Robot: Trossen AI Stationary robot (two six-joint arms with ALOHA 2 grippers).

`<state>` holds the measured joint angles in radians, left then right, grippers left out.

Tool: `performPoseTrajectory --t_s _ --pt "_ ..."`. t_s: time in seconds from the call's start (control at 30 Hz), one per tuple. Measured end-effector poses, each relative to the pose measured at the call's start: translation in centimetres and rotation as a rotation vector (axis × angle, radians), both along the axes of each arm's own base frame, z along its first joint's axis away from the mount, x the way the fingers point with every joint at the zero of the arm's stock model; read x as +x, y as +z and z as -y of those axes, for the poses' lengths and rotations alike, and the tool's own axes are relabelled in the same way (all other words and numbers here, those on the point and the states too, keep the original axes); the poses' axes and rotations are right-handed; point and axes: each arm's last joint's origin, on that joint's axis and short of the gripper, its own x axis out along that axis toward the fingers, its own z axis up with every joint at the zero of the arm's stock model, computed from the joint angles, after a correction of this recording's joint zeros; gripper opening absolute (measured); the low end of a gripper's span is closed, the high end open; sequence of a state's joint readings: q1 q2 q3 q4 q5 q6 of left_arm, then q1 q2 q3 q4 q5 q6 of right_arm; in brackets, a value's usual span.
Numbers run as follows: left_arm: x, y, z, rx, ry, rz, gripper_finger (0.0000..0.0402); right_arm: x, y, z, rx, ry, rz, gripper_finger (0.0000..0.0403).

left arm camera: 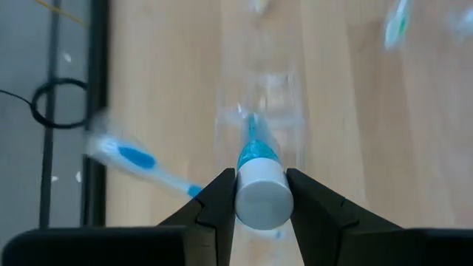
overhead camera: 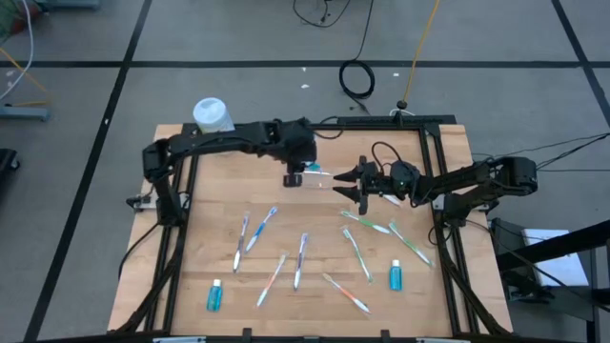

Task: Pick & Place toothbrushing station
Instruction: Put the top blue mouthwash bottle into the transparent organizer

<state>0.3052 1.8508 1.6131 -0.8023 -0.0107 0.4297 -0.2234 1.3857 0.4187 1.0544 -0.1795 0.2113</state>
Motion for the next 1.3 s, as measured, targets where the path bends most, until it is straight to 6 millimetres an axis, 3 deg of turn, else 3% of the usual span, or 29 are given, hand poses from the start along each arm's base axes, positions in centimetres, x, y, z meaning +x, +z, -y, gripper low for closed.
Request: performPoseTrajectory --t_s 0.27,0.4,1.3 --pt "1.0 -4.0 -2.5 -0.044 0.027 -0.112 0.0113 0.0 0.0 0.0 -0.023 0.0 0.001 0.0169" --pt "1.3 -5.3 -2.8 -0.049 0.032 -0.142 0.0113 0.0 0.0 0.0 -0.022 0.001 -0.003 0.0169" --pt "2.0 -5.6 -3.0 0.135 -0.07 -0.163 0.0113 0.0 -0.1 0.0 -0.021 0.004 -0.007 0.0169"
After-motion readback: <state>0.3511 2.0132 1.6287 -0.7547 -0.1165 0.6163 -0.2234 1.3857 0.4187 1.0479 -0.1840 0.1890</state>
